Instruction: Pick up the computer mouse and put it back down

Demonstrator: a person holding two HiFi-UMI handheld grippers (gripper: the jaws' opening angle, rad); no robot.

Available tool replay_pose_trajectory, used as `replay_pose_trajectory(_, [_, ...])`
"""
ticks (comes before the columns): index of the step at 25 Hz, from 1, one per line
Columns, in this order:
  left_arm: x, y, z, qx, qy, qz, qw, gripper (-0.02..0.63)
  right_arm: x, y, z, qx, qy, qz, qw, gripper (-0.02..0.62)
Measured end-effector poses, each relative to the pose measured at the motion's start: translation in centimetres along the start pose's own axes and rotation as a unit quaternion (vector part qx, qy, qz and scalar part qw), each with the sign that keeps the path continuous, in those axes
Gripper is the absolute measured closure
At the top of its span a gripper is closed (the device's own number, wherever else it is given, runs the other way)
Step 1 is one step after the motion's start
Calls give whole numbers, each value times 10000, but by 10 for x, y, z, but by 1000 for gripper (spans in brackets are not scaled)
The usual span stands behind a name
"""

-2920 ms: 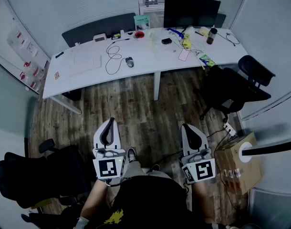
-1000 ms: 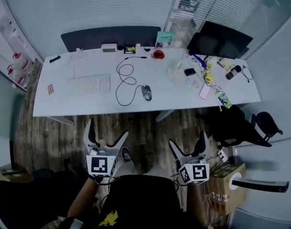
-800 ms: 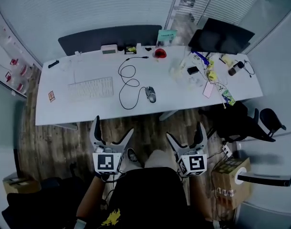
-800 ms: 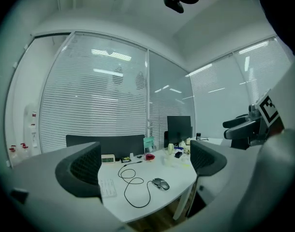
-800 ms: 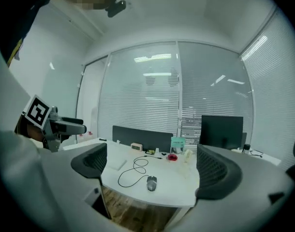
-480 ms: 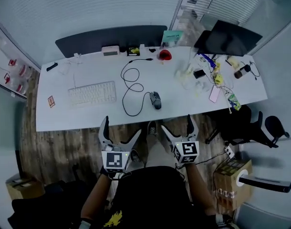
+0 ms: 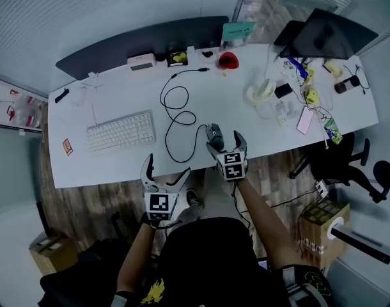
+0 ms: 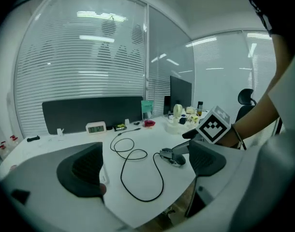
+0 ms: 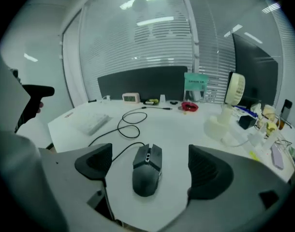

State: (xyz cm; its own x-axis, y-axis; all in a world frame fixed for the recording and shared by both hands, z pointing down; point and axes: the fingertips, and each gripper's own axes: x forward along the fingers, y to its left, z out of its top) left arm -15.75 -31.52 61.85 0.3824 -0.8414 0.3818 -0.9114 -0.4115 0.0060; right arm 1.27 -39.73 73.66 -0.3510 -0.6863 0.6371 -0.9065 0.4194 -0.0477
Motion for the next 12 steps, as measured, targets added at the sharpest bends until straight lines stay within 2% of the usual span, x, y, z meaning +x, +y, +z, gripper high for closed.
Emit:
replay_pose_trajectory(4, [32, -4, -26, 68, 464, -169, 9988, 74, 45, 1, -36, -79, 560, 175, 9982, 120])
replay_pose_trajectory(6, [40, -8, -34, 6, 522, -214, 9984, 142, 56, 2, -51, -56, 727, 192, 9972, 138])
replay_pose_trajectory(11, [40, -1, -35, -336, 428, 16, 9985, 559, 66, 2, -60, -13, 742, 6, 9972, 253])
replay_pose_trajectory(12, [40, 0, -34, -355, 408, 46, 9985, 584, 67, 2, -60, -21, 744, 16, 9972, 290])
